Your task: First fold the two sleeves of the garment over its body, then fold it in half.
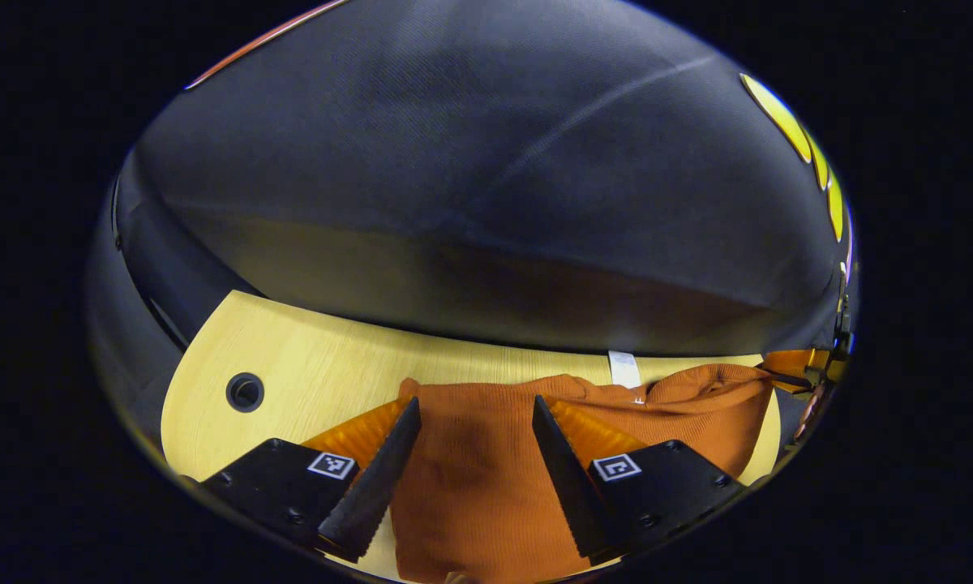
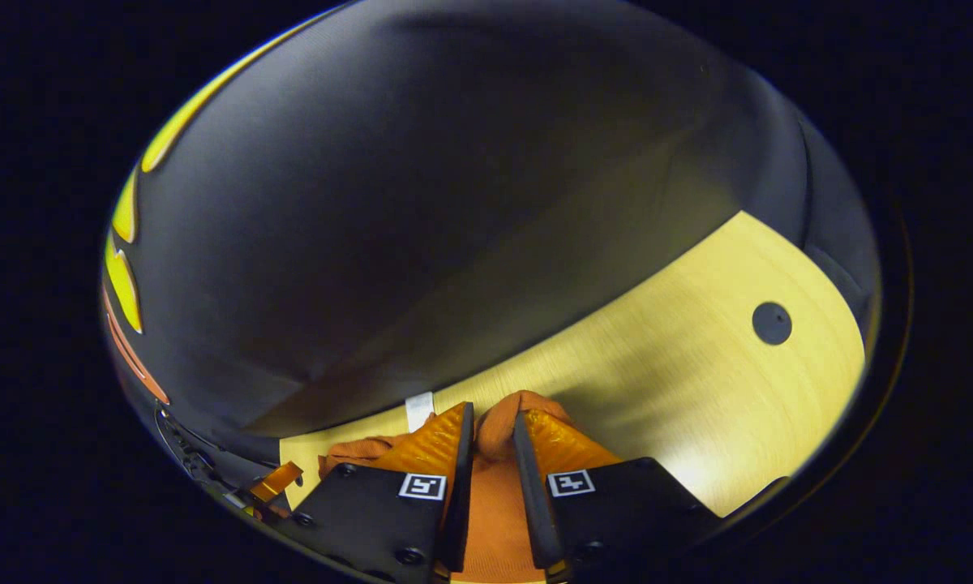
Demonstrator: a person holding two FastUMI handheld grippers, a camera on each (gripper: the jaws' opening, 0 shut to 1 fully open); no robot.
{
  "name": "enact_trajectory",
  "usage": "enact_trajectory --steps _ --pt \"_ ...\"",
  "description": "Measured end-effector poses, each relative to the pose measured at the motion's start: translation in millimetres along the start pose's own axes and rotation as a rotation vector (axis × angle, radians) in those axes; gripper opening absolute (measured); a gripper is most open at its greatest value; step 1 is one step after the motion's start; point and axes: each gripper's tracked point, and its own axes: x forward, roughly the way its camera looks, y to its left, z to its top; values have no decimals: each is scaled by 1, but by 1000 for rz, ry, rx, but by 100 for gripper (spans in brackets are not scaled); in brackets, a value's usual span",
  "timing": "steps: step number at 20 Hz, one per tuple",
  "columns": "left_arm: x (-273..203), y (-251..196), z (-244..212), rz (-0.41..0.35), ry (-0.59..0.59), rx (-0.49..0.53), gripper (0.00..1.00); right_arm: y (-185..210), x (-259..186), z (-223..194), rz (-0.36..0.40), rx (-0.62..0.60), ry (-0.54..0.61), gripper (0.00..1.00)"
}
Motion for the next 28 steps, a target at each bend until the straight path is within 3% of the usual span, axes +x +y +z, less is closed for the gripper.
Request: enact_trajectory --steps 1,2,3,4,6,7,8,11,12,13,14,15,17,21,25,28 --pt "-11 1 4 4 -14 -34 100 -1 -5 6 10 -4 -24 31" --pt "-24 2 9 2 -34 -50 92 -5 -7 7 -12 -15 -24 31" --pt "-36 3 19 -1 -65 -47 93 -6 -12 3 -28 -30 -10 22" --pt "-47 3 24 4 -87 -30 93 -4 -18 2 -26 -30 6 31" --pt "-75 -12 28 -2 -125 9 93 0 -32 -1 -5 -6 9 31" --pt "-84 -23 26 -22 -131 7 100 4 -37 0 24 3 7 33" --pt "-95 -25 24 -31 -140 -7 93 11 -39 -1 65 -4 17 24" --pt "-127 -21 9 -41 -164 -41 93 -2 -50 8 1 -54 -2 83" --pt "-136 -16 2 -23 -173 -27 93 1 -57 8 7 -49 0 83" --pt "-143 -9 -6 -5 -176 -18 93 2 -66 5 -3 -60 8 76" --pt "-149 -5 -14 5 -178 -20 93 -1 -75 -1 -24 -86 25 84" --pt "-159 -4 -20 9 -175 -17 93 -3 -89 -8 -42 -122 38 77" --pt "-184 -3 -25 32 -193 17 93 3 -123 -13 -54 -237 13 99" --pt "-235 -8 -21 57 -281 59 94 25 -207 -33 -68 -427 -79 98" --pt "-278 -22 -19 89 -371 165 98 47 -292 -48 -84 -580 -266 98" --pt "-316 -36 -27 93 -438 229 99 53 -354 -59 -98 -595 -412 97"
